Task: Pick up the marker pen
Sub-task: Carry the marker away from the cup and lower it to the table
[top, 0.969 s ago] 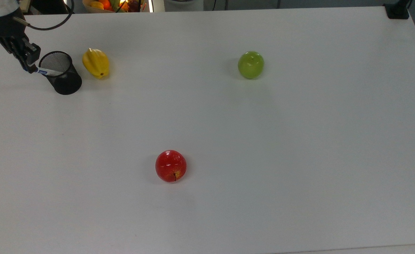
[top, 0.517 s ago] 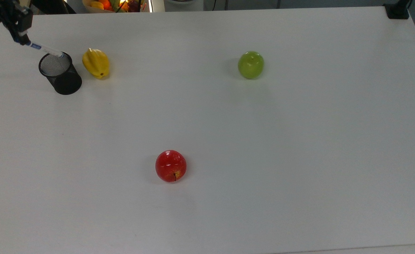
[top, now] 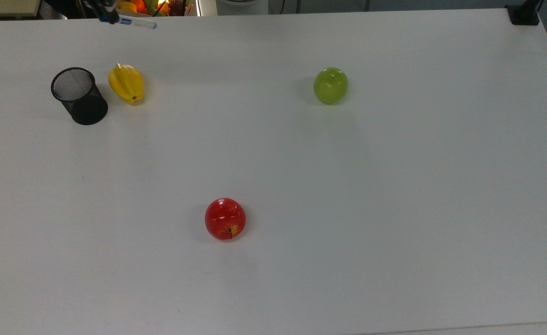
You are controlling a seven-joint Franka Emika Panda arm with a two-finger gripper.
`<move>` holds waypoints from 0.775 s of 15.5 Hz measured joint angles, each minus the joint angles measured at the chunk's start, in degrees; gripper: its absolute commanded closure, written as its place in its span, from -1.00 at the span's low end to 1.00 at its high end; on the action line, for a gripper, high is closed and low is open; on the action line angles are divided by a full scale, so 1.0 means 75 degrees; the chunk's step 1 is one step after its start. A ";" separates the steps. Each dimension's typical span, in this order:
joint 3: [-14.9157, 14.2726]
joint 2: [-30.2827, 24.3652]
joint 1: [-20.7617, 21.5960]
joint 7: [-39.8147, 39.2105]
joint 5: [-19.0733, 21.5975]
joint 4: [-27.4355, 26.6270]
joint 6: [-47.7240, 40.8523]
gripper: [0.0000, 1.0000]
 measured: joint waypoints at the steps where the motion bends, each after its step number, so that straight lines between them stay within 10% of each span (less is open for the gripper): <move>1: 0.0060 0.0018 0.0242 0.0165 -0.0028 -0.0008 -0.0197 0.82; 12: 0.1355 0.0902 0.1231 0.1250 -0.0735 -0.0244 -0.0707 0.79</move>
